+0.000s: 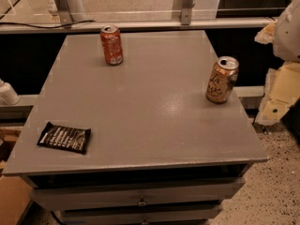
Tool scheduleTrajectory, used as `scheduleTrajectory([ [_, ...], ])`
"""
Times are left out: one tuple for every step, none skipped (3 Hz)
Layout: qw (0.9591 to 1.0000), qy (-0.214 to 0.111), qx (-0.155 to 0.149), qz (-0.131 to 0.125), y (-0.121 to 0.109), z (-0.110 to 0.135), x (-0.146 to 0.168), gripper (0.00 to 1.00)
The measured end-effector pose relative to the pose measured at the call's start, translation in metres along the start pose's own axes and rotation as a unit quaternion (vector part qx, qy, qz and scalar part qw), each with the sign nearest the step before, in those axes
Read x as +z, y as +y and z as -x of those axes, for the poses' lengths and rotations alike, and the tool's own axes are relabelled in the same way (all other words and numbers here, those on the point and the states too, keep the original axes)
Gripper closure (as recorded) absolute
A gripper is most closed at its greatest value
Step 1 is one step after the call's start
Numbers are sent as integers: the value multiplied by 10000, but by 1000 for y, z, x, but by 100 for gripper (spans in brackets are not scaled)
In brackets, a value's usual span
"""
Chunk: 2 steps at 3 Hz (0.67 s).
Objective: Move coke can near orange can
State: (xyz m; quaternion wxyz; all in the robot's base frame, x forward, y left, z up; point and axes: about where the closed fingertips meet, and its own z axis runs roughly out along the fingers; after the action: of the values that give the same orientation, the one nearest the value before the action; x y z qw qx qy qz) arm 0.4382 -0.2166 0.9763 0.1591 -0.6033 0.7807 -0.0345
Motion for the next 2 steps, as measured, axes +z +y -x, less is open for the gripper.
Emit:
scheduleTrajectory([
  [10000, -4, -8, -14, 0, 1, 0, 0],
  [9996, -20, -267, -39, -9, 21, 4, 0],
])
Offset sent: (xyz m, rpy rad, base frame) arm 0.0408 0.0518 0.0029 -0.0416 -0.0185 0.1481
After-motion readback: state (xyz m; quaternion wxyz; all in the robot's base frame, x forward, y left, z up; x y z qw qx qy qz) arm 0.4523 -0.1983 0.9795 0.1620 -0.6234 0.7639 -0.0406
